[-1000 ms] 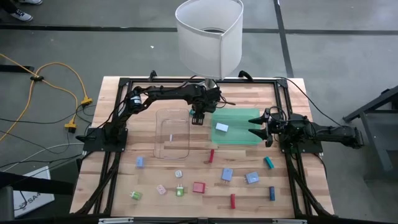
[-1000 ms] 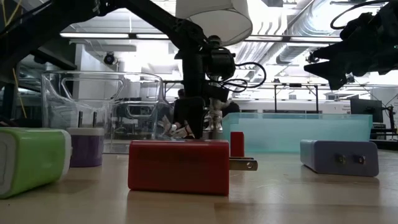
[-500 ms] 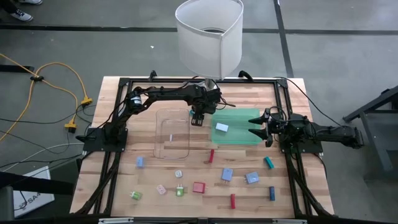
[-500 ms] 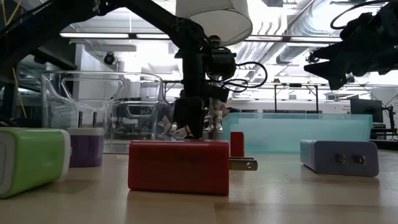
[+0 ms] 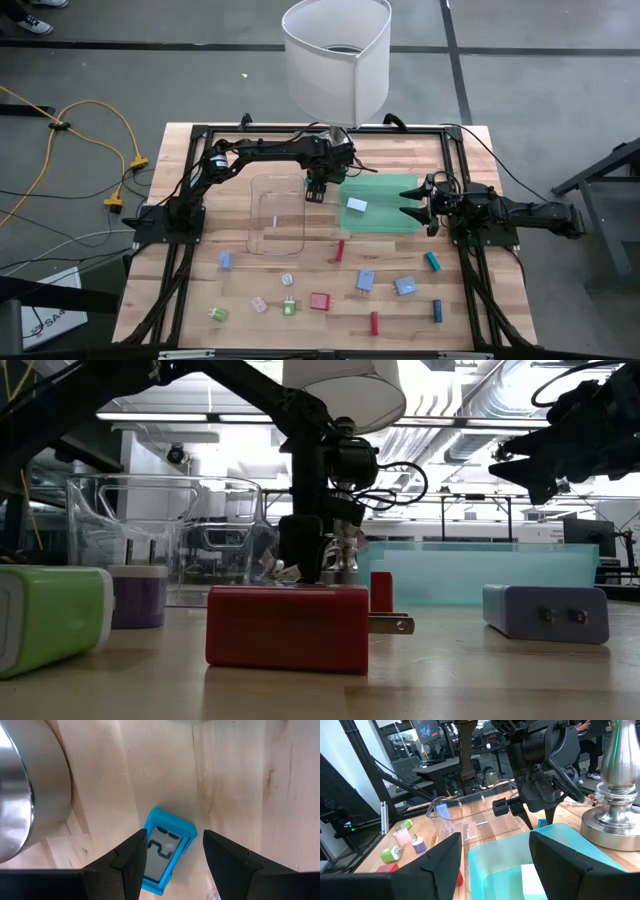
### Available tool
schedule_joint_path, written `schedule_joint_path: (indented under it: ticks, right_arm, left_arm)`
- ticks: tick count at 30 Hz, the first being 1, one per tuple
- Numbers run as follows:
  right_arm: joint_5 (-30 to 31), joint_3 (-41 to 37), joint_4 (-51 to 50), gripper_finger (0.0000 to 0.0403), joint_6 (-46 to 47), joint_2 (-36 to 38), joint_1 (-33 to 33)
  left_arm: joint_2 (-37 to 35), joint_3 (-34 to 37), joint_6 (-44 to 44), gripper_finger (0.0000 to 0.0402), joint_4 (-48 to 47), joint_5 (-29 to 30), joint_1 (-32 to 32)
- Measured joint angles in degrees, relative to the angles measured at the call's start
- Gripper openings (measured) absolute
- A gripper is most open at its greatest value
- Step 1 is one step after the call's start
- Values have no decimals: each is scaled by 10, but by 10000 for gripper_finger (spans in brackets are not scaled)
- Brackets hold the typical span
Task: Pick & Place Office items
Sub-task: Put the top blue timer into the green bin
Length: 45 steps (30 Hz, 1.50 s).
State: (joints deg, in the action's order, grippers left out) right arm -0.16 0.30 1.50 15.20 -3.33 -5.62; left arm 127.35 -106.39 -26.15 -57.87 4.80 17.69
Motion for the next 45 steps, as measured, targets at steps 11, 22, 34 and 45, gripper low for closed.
schedule_joint_path:
  ticks: [11, 22, 34, 45]
  right_arm:
    - [0, 0, 0, 221, 0, 0, 0]
    - [0, 0, 0, 221, 0, 0, 0]
    - [0, 0, 0, 221, 0, 0, 0]
    - [0, 0, 0, 221, 0, 0, 0]
  left_arm:
    - [0, 0, -15, 184, 2, 0, 1]
    - [13, -2, -24, 184, 15, 1, 1]
    - [16, -1, -27, 184, 19, -2, 4]
    - [16, -1, -25, 160, 21, -1, 4]
